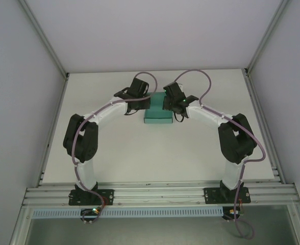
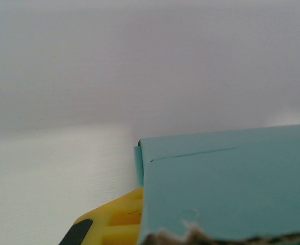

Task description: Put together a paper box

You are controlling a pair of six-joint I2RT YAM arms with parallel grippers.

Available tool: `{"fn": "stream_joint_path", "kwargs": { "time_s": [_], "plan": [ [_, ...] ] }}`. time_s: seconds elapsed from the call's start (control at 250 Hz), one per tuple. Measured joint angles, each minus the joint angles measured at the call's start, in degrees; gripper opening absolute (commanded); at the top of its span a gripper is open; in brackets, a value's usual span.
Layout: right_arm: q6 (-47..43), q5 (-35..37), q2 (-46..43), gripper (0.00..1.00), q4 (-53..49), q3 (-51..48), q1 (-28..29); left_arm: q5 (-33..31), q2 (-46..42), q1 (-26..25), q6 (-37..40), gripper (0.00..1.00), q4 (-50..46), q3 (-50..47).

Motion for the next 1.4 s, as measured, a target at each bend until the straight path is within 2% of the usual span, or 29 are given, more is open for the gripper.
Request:
{"fn": "stream_joint_path", "kwargs": {
  "time_s": [0.299, 0.395, 0.587, 0.667, 0.695, 0.703, 1.026, 1.094, 1.222, 1.302, 1.402],
  "plan": [
    [-0.7, -0.1, -3.5, 0.00, 11.0, -11.6, 1.3, -0.2, -2.6, -0.9, -1.2, 0.00, 5.9, -7.2],
    [-1.9, -0.1, -5.7, 0.00, 14.8, -15.8, 1.6, 0.1, -5.1, -1.7, -0.9, 0.23, 8.3, -11.2],
    [-5.9, 0.2, -9.5, 0.00, 23.4, -24.2, 3.5, 2.7, -10.1, -3.6, -1.3, 0.60, 10.2, -18.4],
    [-7.3, 0.3, -10.5, 0.00, 27.1, -27.2, 4.4, 3.1, -12.8, -4.0, -0.9, 0.82, 10.0, -20.5],
    [-7.7, 0.4, -10.7, 0.00, 28.2, -27.9, 4.7, 3.1, -13.8, -4.1, -1.1, 0.98, 9.9, -20.9],
    [-7.7, 0.4, -10.7, 0.00, 28.5, -28.1, 4.7, 3.2, -14.1, -4.1, -0.9, 0.99, 9.9, -21.0],
    [-11.1, 3.8, -11.6, 0.00, 39.1, -34.8, 7.3, 2.0, -25.5, -3.6, -4.8, 1.00, 4.5, -21.9],
    [-12.2, 4.0, -12.0, 0.00, 40.6, -36.0, 7.9, 2.6, -27.9, -1.7, -7.5, 1.00, 3.6, -22.9],
    [-13.9, 4.9, -12.0, 0.01, 43.3, -37.5, 9.6, 5.4, -31.6, 4.8, -13.4, 1.00, 3.9, -26.4],
    [-14.1, 5.5, -11.9, 0.01, 44.1, -37.8, 10.6, 6.6, -31.2, 7.8, -16.3, 1.00, 3.8, -27.3],
    [-14.1, 6.8, -11.4, 0.02, 45.3, -38.1, 11.3, 9.4, -29.1, 8.8, -19.0, 1.00, 4.1, -27.4]
  ]
}}
